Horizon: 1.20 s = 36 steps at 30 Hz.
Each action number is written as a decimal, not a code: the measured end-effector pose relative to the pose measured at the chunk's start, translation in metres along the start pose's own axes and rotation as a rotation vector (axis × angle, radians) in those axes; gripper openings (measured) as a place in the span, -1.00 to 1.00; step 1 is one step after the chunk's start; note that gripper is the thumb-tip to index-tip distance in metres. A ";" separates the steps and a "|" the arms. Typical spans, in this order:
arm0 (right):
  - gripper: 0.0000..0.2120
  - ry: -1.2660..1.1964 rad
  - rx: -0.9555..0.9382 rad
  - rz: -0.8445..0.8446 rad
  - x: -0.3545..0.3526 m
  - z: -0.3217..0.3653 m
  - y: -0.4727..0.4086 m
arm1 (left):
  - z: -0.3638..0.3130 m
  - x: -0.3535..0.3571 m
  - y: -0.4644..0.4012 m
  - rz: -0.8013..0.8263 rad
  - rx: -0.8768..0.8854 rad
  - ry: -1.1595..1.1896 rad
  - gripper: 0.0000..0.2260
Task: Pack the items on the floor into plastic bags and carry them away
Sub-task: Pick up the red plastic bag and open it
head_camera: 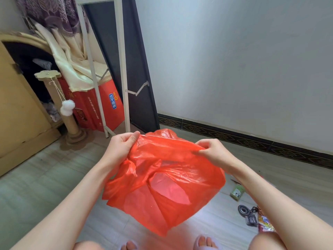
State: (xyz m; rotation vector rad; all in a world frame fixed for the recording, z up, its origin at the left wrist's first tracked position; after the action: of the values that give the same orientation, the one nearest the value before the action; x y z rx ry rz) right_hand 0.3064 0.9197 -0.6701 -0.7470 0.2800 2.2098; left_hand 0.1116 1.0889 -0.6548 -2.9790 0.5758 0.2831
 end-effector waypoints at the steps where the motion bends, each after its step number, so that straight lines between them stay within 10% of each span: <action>1: -0.90 -0.001 0.022 -0.030 -0.004 -0.004 -0.002 | 0.002 -0.002 0.000 0.004 -0.039 0.037 -0.75; 9: -0.78 -0.376 0.131 0.005 -0.010 -0.007 0.001 | 0.021 -0.011 -0.007 -0.031 0.194 -0.598 -0.94; 21: -0.91 -0.236 -0.092 0.000 0.007 0.022 0.003 | -0.008 0.053 0.035 0.531 0.175 -0.280 -0.84; 29: -0.55 -0.048 -0.264 -0.346 0.000 0.028 0.000 | 0.001 0.037 0.010 0.009 0.020 -0.277 -0.72; 36: 0.00 0.214 -0.521 -0.246 0.027 0.058 0.029 | -0.003 0.011 -0.001 -0.203 -0.098 0.027 -0.72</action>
State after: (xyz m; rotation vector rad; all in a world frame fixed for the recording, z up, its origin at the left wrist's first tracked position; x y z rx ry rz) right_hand 0.2463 0.9407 -0.6402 -1.2308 -0.2872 1.9802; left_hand 0.1224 1.0858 -0.6537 -3.1079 0.2652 0.2621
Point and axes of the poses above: each hand's wrist, its own y-axis away from the middle knuckle, its own x-axis out of the palm, z = x × y, the point moved 4 cm from there along -y, towards the middle knuckle, and after that the axes turned 12 degrees about -z, right-handed, at the moved point
